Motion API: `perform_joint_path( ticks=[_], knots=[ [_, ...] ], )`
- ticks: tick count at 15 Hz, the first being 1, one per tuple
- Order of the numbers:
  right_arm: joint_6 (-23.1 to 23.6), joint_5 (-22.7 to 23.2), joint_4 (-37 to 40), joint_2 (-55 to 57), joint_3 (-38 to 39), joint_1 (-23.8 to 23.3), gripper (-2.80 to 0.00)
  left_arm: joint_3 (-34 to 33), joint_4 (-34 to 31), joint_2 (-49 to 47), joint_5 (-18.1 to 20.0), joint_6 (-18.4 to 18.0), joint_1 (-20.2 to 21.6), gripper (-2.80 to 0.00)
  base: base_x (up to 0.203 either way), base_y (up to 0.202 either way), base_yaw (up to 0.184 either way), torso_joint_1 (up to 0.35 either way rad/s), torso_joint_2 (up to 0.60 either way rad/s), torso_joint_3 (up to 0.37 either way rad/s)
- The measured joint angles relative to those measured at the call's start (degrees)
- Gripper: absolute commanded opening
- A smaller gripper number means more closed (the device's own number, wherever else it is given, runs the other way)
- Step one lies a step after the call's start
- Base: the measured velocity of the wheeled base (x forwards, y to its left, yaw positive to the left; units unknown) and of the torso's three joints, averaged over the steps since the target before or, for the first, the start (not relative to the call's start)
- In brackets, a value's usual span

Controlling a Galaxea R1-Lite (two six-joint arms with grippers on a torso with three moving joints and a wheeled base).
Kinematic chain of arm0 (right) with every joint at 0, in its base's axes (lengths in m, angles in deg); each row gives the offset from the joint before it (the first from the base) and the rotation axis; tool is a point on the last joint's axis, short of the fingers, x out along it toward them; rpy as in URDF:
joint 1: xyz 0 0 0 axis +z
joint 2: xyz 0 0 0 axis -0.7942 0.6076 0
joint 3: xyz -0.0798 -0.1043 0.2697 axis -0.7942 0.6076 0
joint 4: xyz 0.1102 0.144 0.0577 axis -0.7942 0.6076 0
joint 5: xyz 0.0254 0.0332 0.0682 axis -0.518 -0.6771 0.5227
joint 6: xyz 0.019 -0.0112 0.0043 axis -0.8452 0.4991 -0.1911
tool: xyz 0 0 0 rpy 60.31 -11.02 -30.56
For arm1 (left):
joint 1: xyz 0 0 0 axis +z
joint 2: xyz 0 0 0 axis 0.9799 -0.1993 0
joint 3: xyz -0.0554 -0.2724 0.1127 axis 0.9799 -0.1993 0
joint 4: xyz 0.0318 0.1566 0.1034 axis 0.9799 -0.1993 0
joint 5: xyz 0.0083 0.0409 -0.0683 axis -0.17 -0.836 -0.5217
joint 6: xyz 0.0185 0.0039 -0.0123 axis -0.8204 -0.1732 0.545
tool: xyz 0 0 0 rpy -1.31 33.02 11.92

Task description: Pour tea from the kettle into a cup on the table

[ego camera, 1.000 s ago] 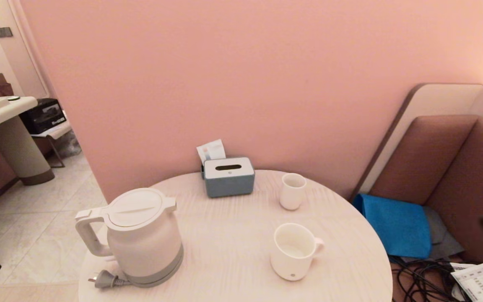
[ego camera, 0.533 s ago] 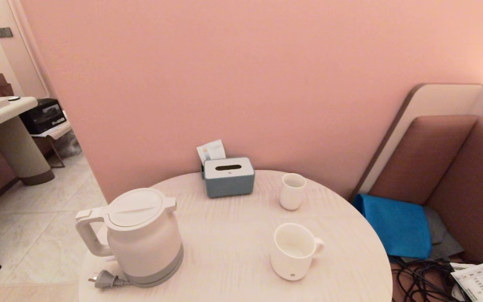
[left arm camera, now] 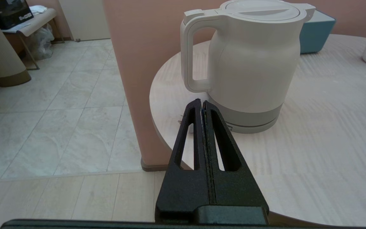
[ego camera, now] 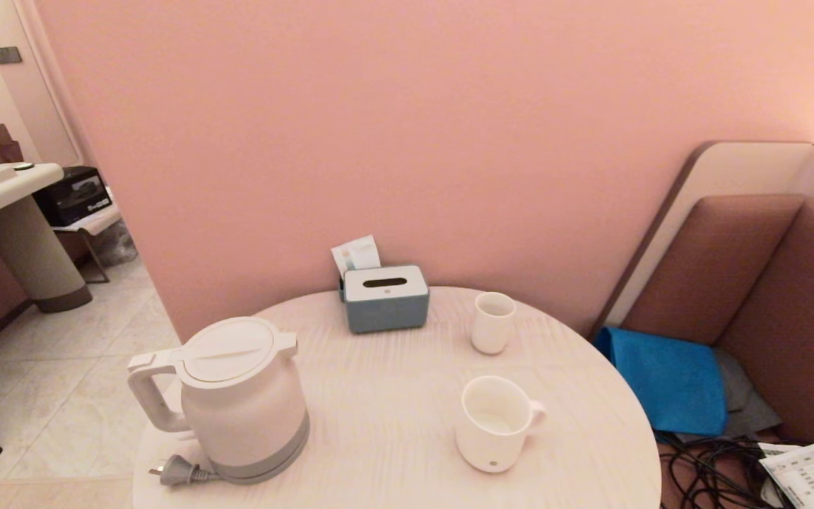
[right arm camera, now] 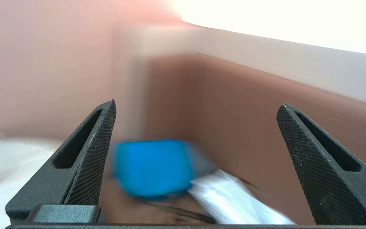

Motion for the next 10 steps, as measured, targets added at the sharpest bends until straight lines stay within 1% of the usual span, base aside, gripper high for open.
perform_joint_path(
  ticks=[1,3,4,5,6,9,10],
  knots=[
    [-0.68,7.37,1.62,-2.11,0.41,-0.04,0.0,0.0,0.0,0.0,0.02,-0.01,0.0,-2.8,0.0,0.0,0.0,0.0,0.0,0.0],
    [-1.63,22.63,7.76,-6.09,2.66,-0.08,0.0,0.0,-0.02,0.0,0.0,0.03,0.0,-2.8,0.0,0.0,0.0,0.0,0.0,0.0],
    [-2.03,28.19,10.15,-7.35,4.88,-0.06,0.0,0.0,0.0,0.0,0.02,0.01,0.0,-2.8,0.0,0.0,0.0,0.0,0.0,0.0],
    [-2.29,32.0,10.35,-8.3,7.87,-0.06,0.0,0.0,0.0,0.0,0.02,0.01,0.0,-2.8,0.0,0.0,0.0,0.0,0.0,0.0],
    [-2.29,33.35,8.77,-8.96,11.34,-0.06,0.0,0.0,0.0,0.0,0.02,0.0,0.0,-2.8,0.0,0.0,0.0,0.0,0.0,0.0],
    [-2.12,33.44,-1.15,-9.88,22.29,-0.06,0.0,0.0,-0.02,0.0,0.02,0.01,0.0,-2.8,0.0,0.0,0.0,0.0,0.0,0.0],
    [-2.59,33.31,-2.74,-9.96,24.4,-0.04,0.0,0.0,-0.02,0.0,0.02,0.01,0.0,-2.8,0.0,0.0,0.0,0.0,0.0,0.0]
  ],
)
